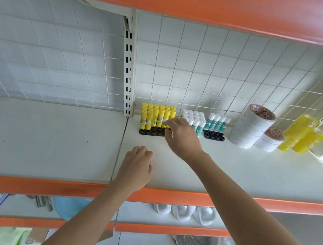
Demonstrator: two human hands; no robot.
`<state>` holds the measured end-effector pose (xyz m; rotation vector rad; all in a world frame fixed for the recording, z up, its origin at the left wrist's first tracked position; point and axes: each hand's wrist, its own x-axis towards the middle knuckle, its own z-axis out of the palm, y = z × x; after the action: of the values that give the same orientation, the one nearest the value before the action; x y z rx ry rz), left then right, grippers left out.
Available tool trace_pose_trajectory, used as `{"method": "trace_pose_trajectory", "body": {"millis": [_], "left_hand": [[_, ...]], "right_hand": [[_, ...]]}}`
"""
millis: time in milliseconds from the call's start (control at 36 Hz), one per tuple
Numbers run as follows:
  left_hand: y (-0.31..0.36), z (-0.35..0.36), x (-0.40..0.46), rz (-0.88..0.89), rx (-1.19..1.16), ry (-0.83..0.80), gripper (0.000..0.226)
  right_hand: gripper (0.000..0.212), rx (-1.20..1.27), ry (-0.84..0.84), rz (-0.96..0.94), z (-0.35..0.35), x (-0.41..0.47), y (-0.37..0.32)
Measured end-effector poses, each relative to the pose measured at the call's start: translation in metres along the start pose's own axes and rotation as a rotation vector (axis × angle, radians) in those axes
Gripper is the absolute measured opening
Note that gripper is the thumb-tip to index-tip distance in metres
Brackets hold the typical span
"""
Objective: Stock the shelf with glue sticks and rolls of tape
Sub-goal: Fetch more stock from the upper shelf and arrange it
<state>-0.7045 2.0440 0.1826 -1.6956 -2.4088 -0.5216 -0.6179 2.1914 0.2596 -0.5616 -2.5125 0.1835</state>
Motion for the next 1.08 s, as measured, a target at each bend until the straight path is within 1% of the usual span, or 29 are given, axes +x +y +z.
{"method": "trace_pose_trajectory", "body": {"millis": [83,194,250,306,389,500,722,806,889,972,1083], "left_hand": [[0.0,0.0,0.0,0.003,-0.011,0.007,0.01],[0.0,0.001,0.0,0.007,-0.009,0.01,0.007],[0.0,0.001,0.001,0.004,-0.011,0.006,0.007],[0.001,0.001,0.001,0.004,-0.014,0.006,0.008],[0.002,0.001,0.0,0.003,-0.012,0.004,0.007],[0.001,0.002,0.0,-0.003,-0.024,0.0,0.006],[0.002,0.0,0.001,-0.015,-0.045,-0.003,0.009],[0.003,0.0,0.0,-0.016,-0.047,-0.011,0.008],[0.003,-0.003,0.0,-0.011,-0.043,-0.035,0.012],[0.005,-0.006,0.001,-0.004,-0.029,-0.061,0.018],[0.005,-0.007,0.001,-0.014,-0.019,-0.062,0.02]], "right_hand": [[0.017,-0.028,0.115,0.04,-0.009,-0.021,0.016],[0.02,-0.081,0.159,0.152,-0.013,-0.04,0.03],[0.02,-0.071,0.143,0.21,-0.011,-0.048,0.035],[0.022,-0.033,0.082,0.271,-0.009,-0.054,0.037],[0.026,0.019,0.038,0.318,-0.007,-0.059,0.038],[0.022,0.086,-0.017,0.382,-0.002,-0.057,0.038],[0.021,0.217,0.013,0.365,0.004,-0.037,0.025],[0.02,0.275,0.056,0.339,0.008,-0.022,0.018],[0.022,0.313,0.08,0.336,0.012,-0.006,0.017],[0.021,0.317,0.072,0.362,0.017,0.008,0.017],[0.018,0.354,0.06,0.385,0.025,0.021,0.016]]}}
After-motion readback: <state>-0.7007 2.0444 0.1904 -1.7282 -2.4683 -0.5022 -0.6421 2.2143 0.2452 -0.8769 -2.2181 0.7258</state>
